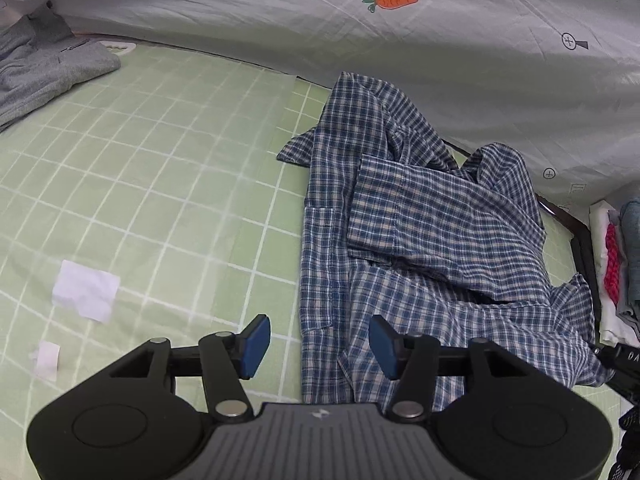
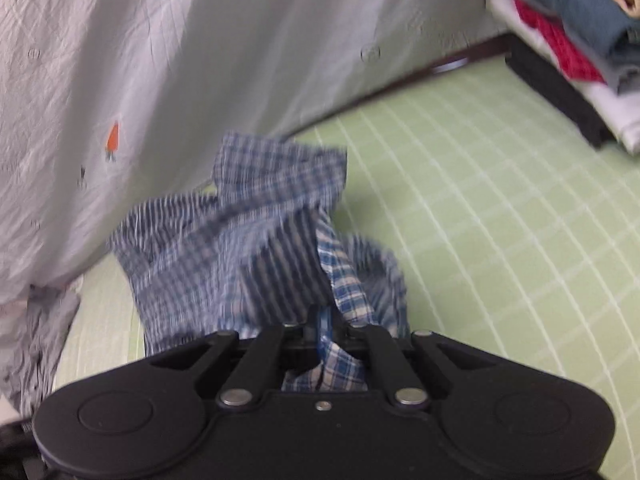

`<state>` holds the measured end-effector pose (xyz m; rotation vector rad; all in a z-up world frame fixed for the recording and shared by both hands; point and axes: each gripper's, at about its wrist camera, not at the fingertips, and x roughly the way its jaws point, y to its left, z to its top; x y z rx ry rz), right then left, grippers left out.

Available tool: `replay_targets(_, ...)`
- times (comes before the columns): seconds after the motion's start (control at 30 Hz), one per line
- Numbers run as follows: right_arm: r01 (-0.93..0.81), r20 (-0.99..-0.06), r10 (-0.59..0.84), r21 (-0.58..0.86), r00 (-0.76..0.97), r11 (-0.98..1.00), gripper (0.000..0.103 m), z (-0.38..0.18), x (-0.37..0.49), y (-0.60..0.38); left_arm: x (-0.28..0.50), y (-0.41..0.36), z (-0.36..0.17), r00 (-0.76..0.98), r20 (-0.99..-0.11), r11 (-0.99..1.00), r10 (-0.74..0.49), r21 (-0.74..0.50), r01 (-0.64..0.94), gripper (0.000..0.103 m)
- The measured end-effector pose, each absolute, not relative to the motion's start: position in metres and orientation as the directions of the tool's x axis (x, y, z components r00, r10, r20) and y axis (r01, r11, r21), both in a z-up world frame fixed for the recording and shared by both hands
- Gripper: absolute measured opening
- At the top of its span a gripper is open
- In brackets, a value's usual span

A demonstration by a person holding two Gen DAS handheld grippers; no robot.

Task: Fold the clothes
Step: 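Grasp a shirt edge with the right gripper and lift it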

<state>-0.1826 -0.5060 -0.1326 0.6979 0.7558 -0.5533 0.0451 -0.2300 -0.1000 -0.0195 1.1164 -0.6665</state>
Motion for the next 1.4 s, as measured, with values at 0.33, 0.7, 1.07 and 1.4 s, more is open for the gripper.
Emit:
replay_targets(0.33,0.671,-0.847,-0.135,0.299,0.514,0.678,0.008,-0.153,-0.244,-0.468,-0.016,-0.218,-0.103,0.225,-0.835,0.794,-0.502,-0.343,0.501,0.055)
replay_targets(0.7,0.549,-0.721,-0.340,0.067,0.604,0.833,0.083,-0.092,-0.171,-0.481,0.008,-0.234,-0.094,0.306,-0.780,0.813,-0.546,-0.404,0.419,0.055)
replay_targets(1.07,0.334,-0.802,-0.191,0.010,0.566,0.943,0.009,-0.149,-0.060,-0.501,0.061,-0.286,-0.113,0.252,-0.783,0.774,-0.569,-0.406,0.486,0.055)
replay_targets(1.4,0.708,-0.701,-0.384,0.244,0.601,0.662,0.006,-0.118,-0.131,-0.615,0.079,-0.352,-0.141,0.159,-0.820,0.723,-0.550,-0.373,0.581,0.050)
